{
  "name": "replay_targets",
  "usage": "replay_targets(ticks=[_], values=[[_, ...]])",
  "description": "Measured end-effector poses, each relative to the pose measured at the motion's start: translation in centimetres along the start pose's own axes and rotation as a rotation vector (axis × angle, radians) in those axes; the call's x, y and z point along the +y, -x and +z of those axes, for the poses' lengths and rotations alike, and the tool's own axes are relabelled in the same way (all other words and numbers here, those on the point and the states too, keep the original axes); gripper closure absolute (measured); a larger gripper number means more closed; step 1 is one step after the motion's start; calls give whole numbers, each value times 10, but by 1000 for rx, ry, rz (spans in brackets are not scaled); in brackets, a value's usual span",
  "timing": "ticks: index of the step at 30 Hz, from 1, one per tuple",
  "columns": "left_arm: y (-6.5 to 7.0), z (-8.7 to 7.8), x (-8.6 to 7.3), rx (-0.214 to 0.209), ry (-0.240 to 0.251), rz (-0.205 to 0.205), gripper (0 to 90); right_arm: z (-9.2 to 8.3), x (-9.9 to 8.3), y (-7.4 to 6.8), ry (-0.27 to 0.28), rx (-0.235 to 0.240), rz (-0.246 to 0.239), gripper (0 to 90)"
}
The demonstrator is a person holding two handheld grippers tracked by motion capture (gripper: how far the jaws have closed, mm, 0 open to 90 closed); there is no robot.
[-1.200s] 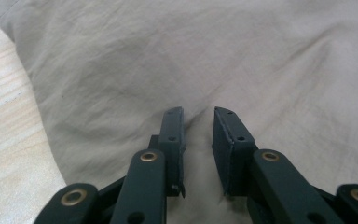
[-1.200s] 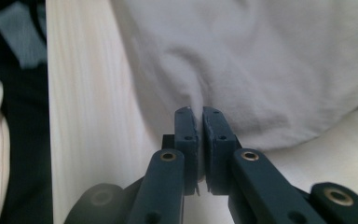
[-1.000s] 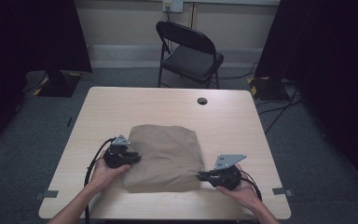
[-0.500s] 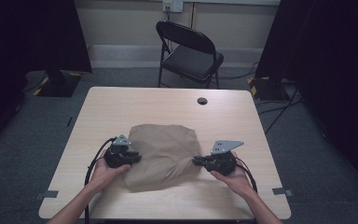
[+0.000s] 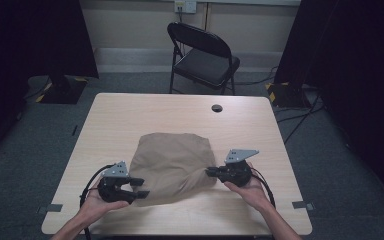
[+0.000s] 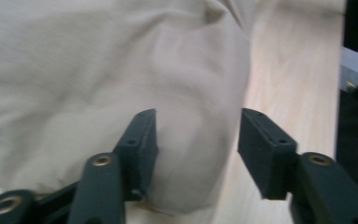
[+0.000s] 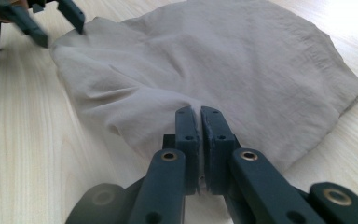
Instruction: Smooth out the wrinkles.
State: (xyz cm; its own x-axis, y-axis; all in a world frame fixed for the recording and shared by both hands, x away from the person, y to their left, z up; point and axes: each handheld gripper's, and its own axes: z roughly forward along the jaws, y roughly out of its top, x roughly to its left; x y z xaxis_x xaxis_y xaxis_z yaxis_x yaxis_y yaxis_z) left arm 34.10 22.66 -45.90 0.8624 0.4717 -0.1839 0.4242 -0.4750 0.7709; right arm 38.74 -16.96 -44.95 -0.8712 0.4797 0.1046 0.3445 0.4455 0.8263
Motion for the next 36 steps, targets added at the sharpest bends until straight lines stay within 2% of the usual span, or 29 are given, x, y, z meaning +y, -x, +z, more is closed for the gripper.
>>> replay_targets(ticks=[1,2,4,5,6,8,11,14,15,16,17,19,23,25,28,32,33,34,36], values=[[0,1,-2,-23,-4,9,449,0,0,0,0,0,0,863],[1,5,-4,-49,-14,13,396,1,0,0,-6,3,3,863],[4,11,-5,-62,-55,39,380,2,-1,1,-8,2,5,863],[4,11,-5,-62,-55,39,392,2,-1,1,-8,2,5,863],[6,17,-7,-51,-99,71,405,2,-1,1,-9,4,9,863],[7,21,-8,-43,-113,77,422,2,-2,1,-11,5,6,863],[6,22,-9,-40,-125,79,434,2,-2,2,-12,1,12,864],[8,27,-13,-23,-132,121,437,3,-5,5,-25,-9,33,864],[8,27,-14,-24,-128,122,438,4,-6,6,-32,-12,40,865],[10,27,-14,-2,-137,138,441,4,-7,7,-35,-17,44,864],[10,27,-14,-2,-137,138,455,4,-7,7,-35,-17,44,864],[13,28,-15,27,-145,160,463,5,-8,8,-34,-17,56,865],[11,27,-16,33,-148,147,509,9,-11,11,-57,-29,75,865],[9,27,-16,35,-138,145,546,15,-15,13,-98,-41,90,866],[9,27,-15,43,-143,149,566,19,-19,13,-122,-46,95,867],[6,26,-14,51,-152,128,616,20,-20,15,-125,-47,99,867],[6,27,-13,51,-146,119,688,20,-21,14,-121,-48,103,867],[3,26,-10,52,-159,112,733,20,-21,14,-121,-50,103,867],[3,27,-9,48,-155,104,788,18,-20,13,-114,-55,97,867]])
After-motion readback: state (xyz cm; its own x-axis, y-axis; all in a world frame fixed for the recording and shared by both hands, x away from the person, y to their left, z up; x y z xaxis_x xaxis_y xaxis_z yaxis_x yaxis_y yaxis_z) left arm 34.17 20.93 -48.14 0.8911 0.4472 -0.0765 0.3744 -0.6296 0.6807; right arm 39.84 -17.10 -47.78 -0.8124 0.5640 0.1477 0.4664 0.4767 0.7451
